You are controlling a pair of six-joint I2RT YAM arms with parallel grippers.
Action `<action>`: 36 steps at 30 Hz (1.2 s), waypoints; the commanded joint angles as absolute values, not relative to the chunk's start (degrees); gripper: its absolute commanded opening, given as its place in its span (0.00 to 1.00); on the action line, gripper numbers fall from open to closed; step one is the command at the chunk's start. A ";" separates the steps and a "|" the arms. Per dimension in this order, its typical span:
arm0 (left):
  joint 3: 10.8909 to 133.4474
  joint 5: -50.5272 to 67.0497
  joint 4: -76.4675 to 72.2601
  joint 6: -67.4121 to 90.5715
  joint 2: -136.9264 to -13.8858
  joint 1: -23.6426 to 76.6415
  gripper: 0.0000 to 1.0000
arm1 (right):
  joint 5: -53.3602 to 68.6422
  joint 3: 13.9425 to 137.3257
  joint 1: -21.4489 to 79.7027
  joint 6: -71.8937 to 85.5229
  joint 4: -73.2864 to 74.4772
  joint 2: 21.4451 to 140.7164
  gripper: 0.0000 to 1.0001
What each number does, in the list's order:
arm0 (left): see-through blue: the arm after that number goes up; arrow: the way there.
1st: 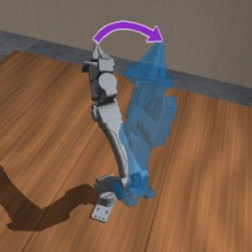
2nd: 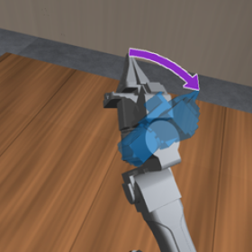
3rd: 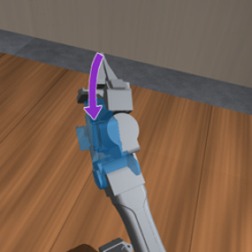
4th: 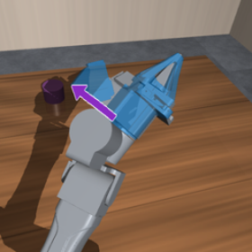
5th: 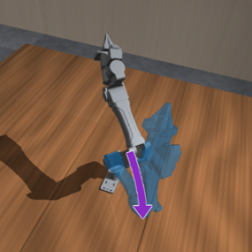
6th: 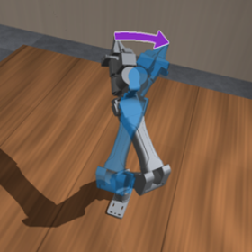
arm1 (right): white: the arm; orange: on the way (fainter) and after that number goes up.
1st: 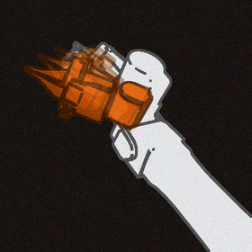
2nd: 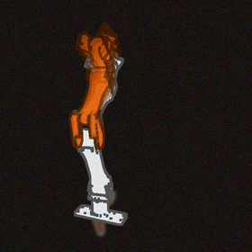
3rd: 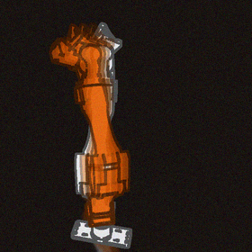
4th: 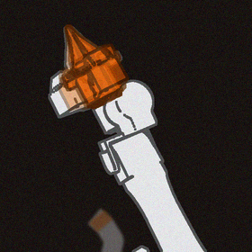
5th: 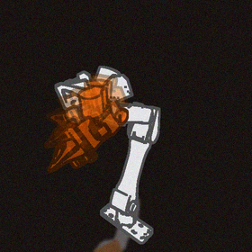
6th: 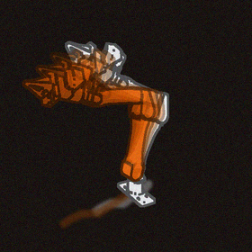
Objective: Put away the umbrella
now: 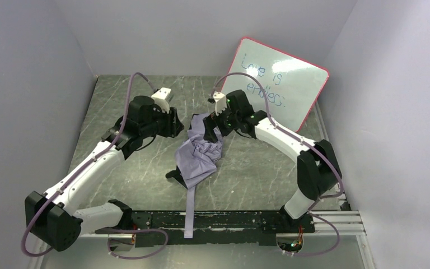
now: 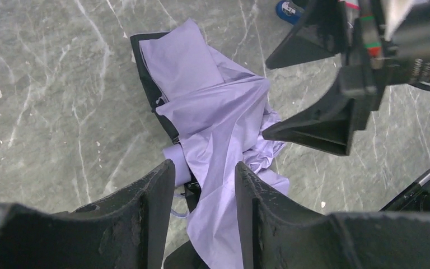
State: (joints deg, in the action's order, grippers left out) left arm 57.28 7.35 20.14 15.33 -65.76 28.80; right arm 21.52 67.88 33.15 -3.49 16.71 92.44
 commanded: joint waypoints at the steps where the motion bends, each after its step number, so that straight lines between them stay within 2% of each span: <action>1: 59.19 11.60 19.09 11.22 -65.06 27.82 0.49 | 25.51 71.92 32.87 -4.67 21.01 96.16 1.00; 5: 58.01 8.42 17.76 11.91 -62.52 27.77 0.58 | 19.20 68.86 32.83 -1.40 15.54 93.39 1.00; 14: 56.88 -6.54 5.50 18.41 -55.41 27.77 0.78 | 1.25 57.80 32.87 9.53 -1.45 75.98 1.00; 18: 57.13 -6.60 3.86 21.29 -54.39 27.77 0.84 | -10.18 58.44 32.87 17.29 -0.45 73.59 1.00; 23: 54.06 -5.83 -2.49 24.02 -51.04 27.77 0.91 | -12.08 59.24 32.86 17.33 2.29 72.54 1.00; 30: 52.33 -7.06 -5.70 26.19 -49.19 27.77 0.95 | -15.77 55.13 32.87 21.56 1.83 70.20 1.00; 36: 50.49 -10.23 -7.75 27.57 -47.24 27.77 0.96 | -13.69 55.24 32.92 25.50 2.49 70.69 1.00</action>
State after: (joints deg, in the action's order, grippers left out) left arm 51.55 -7.22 -3.31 25.78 -48.71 28.23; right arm -13.56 55.05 33.06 21.28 2.44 71.13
